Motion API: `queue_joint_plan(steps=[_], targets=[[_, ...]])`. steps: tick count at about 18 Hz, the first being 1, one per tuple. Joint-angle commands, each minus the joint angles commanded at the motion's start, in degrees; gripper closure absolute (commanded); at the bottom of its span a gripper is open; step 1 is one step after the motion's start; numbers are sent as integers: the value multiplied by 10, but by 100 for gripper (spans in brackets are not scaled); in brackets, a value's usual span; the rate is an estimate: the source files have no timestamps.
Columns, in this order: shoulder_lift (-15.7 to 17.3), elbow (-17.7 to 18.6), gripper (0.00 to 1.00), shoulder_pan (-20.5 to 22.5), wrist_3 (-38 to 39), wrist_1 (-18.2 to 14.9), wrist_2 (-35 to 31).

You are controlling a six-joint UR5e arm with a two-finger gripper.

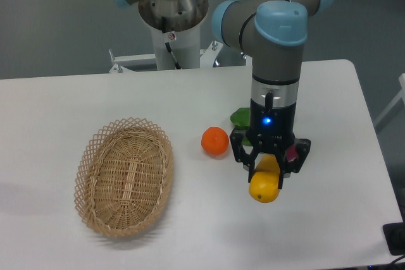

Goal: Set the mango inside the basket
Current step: 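Lift the yellow mango held in the gripper off the table, then carry the mango over the wicker basket and lower it inside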

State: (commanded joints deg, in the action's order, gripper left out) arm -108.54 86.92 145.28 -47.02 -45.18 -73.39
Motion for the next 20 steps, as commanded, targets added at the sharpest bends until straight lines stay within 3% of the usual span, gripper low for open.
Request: queue_joint_plan(steps=[12, 17, 20], targets=[[1, 11, 54, -9, 10, -1, -4], [-7, 18, 54, -69, 80, 0, -73], [-8, 46, 54, -120, 128, 4, -117]])
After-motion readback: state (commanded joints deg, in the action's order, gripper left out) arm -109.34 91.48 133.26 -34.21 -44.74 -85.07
